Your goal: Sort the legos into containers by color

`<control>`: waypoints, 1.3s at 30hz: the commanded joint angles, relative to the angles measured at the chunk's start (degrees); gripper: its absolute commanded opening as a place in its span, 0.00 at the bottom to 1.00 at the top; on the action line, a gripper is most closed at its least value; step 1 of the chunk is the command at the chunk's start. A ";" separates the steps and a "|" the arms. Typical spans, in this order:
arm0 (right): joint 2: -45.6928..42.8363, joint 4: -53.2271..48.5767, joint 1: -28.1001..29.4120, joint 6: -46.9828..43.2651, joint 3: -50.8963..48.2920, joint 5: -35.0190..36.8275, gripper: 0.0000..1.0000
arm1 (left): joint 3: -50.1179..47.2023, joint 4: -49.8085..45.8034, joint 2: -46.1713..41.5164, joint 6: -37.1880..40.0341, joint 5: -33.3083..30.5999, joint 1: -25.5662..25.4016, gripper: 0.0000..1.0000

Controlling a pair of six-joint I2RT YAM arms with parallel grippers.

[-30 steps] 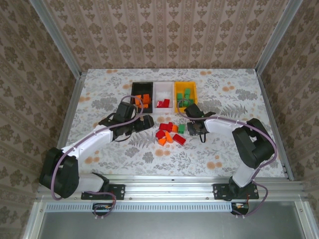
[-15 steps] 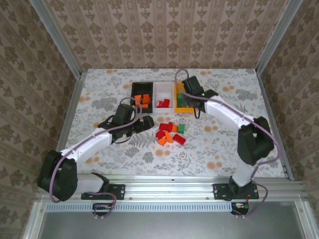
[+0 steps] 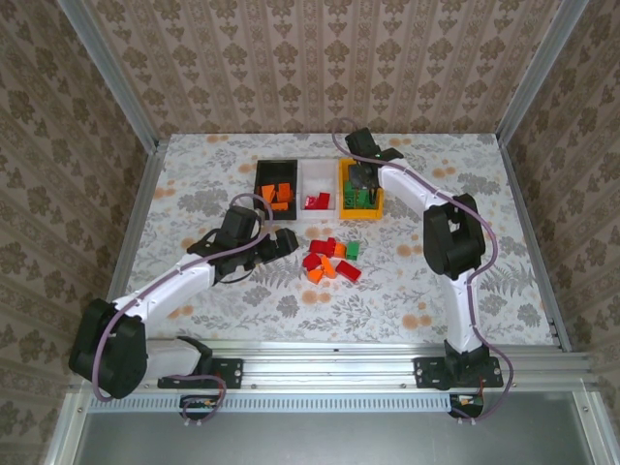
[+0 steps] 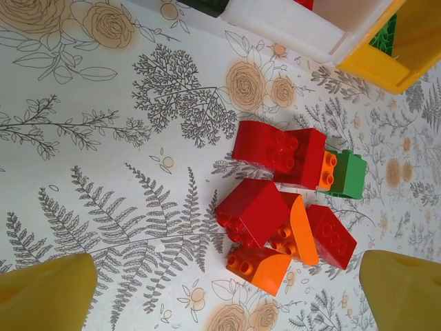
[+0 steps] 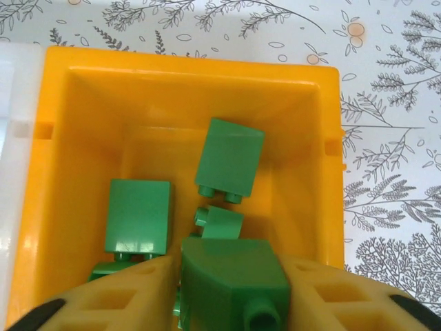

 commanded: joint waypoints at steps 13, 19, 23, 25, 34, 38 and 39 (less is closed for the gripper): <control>-22.55 3.04 6.69 4.33 -20.50 3.44 0.47 | 2.05 0.81 4.20 0.37 1.84 -0.44 1.00; -31.43 7.66 14.83 15.68 -36.69 5.26 0.59 | 3.02 1.25 6.08 0.14 2.71 -0.53 1.00; -31.93 10.59 17.30 20.76 -42.55 4.96 0.63 | 2.61 2.10 6.17 -0.51 2.72 -0.88 1.00; -30.63 11.79 17.75 21.62 -43.70 3.60 0.63 | 2.34 2.14 6.08 -0.61 2.63 -1.14 1.00; -22.80 14.30 17.68 22.59 -44.80 0.93 0.62 | 1.18 1.90 5.11 -0.98 2.21 -1.71 1.00; -22.98 15.17 17.42 22.78 -46.52 2.15 0.58 | 0.96 1.09 4.06 -0.61 1.67 -1.67 1.00; -23.16 15.34 17.33 22.65 -46.85 2.09 0.58 | 0.91 1.05 3.87 -0.54 1.58 -1.67 1.00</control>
